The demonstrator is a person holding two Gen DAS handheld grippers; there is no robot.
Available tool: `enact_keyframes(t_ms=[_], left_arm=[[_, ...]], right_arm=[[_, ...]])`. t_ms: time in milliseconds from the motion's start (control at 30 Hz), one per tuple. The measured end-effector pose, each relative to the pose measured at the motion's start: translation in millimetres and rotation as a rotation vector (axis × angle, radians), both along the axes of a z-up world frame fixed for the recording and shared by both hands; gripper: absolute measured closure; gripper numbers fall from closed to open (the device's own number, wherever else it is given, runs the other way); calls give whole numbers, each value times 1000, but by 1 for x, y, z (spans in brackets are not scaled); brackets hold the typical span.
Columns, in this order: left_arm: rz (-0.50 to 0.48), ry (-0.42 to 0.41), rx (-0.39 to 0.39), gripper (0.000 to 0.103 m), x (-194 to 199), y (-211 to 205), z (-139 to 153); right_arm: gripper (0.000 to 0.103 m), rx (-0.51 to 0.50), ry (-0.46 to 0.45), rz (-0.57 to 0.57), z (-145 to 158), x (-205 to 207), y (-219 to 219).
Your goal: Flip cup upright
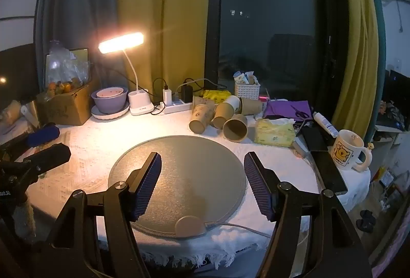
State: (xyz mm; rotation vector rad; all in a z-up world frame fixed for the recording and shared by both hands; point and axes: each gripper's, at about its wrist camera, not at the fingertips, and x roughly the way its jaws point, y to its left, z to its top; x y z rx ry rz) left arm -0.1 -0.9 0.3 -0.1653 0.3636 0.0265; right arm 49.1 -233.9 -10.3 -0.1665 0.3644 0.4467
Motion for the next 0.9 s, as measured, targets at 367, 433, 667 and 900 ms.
enact_keyframes(t_ms=[367, 433, 667, 900], left_arm=[[1, 4, -25, 13, -1, 5, -3], [5, 8, -28, 13, 1, 5, -3], [8, 4, -35, 13, -1, 4, -4], [9, 5, -36, 13, -1, 4, -4]], right_arm=[[33, 1, 1, 8, 0, -4, 7], [33, 4, 2, 9, 2, -3, 4], [33, 5, 2, 10, 2, -4, 4], [33, 5, 3, 10, 2, -4, 5]])
